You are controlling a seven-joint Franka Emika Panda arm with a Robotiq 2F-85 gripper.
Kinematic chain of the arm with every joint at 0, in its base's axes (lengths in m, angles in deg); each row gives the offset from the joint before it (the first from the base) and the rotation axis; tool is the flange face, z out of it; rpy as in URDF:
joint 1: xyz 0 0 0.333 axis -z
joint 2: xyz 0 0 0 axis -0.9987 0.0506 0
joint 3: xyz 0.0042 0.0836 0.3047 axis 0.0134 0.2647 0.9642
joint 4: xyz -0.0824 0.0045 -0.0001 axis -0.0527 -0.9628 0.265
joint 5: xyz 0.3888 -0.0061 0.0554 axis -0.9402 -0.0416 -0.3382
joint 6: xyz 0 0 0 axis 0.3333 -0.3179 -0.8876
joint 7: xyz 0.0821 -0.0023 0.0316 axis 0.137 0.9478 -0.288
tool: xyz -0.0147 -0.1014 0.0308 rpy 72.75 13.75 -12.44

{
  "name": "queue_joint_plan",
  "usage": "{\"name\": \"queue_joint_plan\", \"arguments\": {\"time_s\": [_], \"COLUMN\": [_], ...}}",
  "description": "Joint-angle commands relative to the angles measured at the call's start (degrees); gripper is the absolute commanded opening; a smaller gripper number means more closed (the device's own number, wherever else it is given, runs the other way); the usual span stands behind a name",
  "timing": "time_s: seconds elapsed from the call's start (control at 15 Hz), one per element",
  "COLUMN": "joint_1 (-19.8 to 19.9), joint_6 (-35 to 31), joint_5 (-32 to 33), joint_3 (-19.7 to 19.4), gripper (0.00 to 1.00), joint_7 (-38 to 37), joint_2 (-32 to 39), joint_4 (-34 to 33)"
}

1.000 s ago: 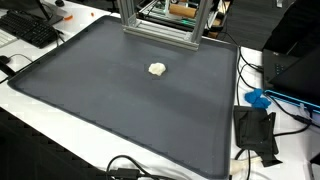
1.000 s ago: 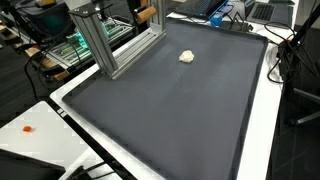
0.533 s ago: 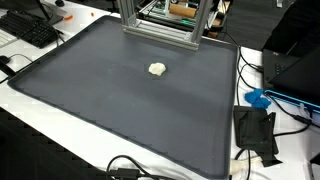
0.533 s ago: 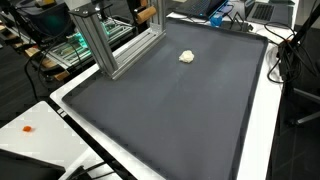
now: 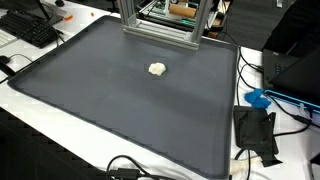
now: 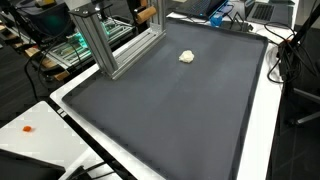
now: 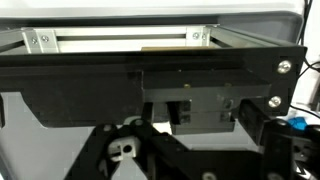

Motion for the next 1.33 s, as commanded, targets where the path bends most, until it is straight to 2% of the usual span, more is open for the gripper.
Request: {"name": "queue_joint_plan", "arguments": {"time_s": [0.0,0.2,0.33,0.4,0.53,0.73,0.87,1.07,1.27], "joint_1": [-0.8,-0.8,-0.8,-0.8,-1.0,-1.1,-1.1,-1.4,-1.3], "joint_6": [0.5,0.7,0.8,0.9,1.1,1.4,1.4,1.6,1.7], "joint_5": [0.7,0.8,1.0,1.2,1.6,1.9,2.0,1.7,1.8], "joint_3": [-0.5,-0.4,-0.4,-0.3,-0.3,-0.3,-0.3,0.0,0.0], "gripper": [0.80,0.72,0.84,0.84,0.90,0.83,0.60,0.37,0.34], "joint_7": [0.8,0.9,1.1,1.2,1.4,2.0,2.2,1.7,1.4], "joint_2": [-2.0,-2.2,-2.2,-2.1,-2.0,-2.0,-2.0,-2.0,-2.1], "joint_4": [1.5,1.5,1.4,1.4,1.4,1.5,1.5,1.3,1.3]}}
